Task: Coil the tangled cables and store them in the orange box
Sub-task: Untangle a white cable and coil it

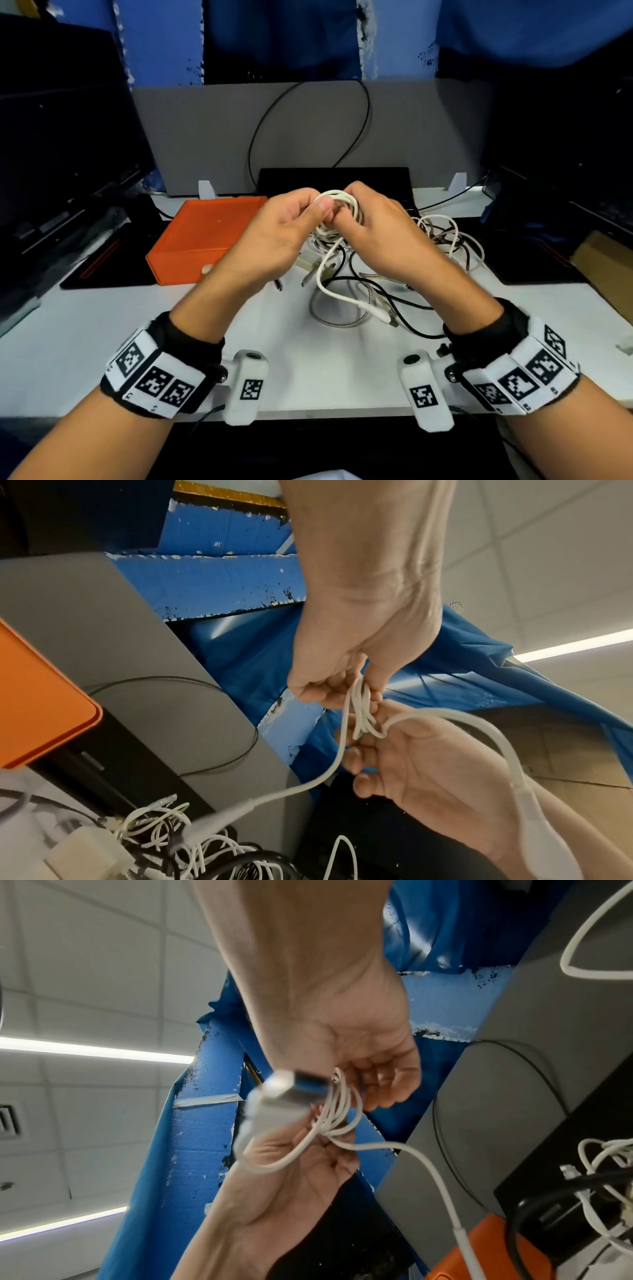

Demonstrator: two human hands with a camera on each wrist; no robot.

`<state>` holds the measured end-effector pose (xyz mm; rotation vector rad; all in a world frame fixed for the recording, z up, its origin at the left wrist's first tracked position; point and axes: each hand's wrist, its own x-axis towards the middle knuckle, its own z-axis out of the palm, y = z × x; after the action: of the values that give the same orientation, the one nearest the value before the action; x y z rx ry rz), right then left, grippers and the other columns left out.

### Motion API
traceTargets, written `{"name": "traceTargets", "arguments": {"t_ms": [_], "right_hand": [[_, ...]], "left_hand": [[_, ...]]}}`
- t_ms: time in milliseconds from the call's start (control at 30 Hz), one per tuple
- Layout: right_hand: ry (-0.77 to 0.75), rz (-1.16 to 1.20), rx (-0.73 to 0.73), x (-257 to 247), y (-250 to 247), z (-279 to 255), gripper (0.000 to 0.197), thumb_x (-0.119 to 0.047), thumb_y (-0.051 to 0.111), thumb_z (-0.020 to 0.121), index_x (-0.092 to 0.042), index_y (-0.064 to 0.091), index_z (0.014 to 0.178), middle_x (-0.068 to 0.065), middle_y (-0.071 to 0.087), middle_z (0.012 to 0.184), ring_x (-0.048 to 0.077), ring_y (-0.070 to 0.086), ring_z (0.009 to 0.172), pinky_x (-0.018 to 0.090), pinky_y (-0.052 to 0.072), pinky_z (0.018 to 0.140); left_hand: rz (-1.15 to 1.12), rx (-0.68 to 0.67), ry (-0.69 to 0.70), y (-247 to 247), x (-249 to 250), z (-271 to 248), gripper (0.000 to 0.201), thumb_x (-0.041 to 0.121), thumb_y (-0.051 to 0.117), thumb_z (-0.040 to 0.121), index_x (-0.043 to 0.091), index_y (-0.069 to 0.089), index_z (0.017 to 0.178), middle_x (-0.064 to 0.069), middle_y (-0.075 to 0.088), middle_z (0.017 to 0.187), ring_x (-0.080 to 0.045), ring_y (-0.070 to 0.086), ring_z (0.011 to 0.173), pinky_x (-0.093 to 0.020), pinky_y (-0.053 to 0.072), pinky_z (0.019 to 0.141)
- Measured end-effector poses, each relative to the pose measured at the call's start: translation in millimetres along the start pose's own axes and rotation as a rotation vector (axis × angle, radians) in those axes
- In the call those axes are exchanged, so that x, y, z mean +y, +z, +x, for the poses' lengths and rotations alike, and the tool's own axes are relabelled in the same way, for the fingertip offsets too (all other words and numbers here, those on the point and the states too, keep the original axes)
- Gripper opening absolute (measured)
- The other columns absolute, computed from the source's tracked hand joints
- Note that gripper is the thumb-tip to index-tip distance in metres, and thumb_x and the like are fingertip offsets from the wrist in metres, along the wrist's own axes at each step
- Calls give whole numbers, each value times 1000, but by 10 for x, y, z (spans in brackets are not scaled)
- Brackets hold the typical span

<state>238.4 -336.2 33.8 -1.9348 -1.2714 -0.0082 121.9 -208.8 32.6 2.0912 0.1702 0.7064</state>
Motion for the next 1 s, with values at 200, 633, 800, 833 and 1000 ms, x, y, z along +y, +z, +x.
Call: {"name": "traceTargets", "arguments": {"t_ms": [200,633,800,833,1000], "right_hand": [[-19,-95,-57,-13,-108,4,20,-26,51,102,-28,49,82,-8,51,71,5,46,56,20,33,48],[190,1248,-232,-51,43,34,15,-21,53,103,-12,61,93,1,63,85,7,43,61,20,33,53],[193,1354,-270,-89,34,9,25,-24,44,109,-14,59,91,-5,55,76,8,42,57,22,33,52],[187,1334,-252,-97,36,8,30,-25,42,110,-14,60,89,-5,51,74,9,39,57,23,32,53],[159,1063,-90,-62,98,22,29,-25,37,113,-15,49,89,-6,43,69,9,28,56,22,30,50]], "left_hand": [[-287,-99,-116,-57,3,20,35,37,51,104,16,62,78,0,58,78,-19,48,79,-34,39,80],[-619,-132,-150,-179,116,15,28,24,38,109,11,48,86,4,55,69,-13,67,69,-25,52,72],[-570,-116,-158,-226,92,29,29,26,42,108,12,53,85,2,56,72,-14,57,69,-28,51,72],[-562,-114,-159,-222,87,27,30,26,42,109,13,54,85,2,55,73,-14,51,69,-27,49,70],[-572,-118,-193,-124,76,0,28,22,43,109,8,58,89,-3,58,79,-14,49,67,-25,50,66]]}}
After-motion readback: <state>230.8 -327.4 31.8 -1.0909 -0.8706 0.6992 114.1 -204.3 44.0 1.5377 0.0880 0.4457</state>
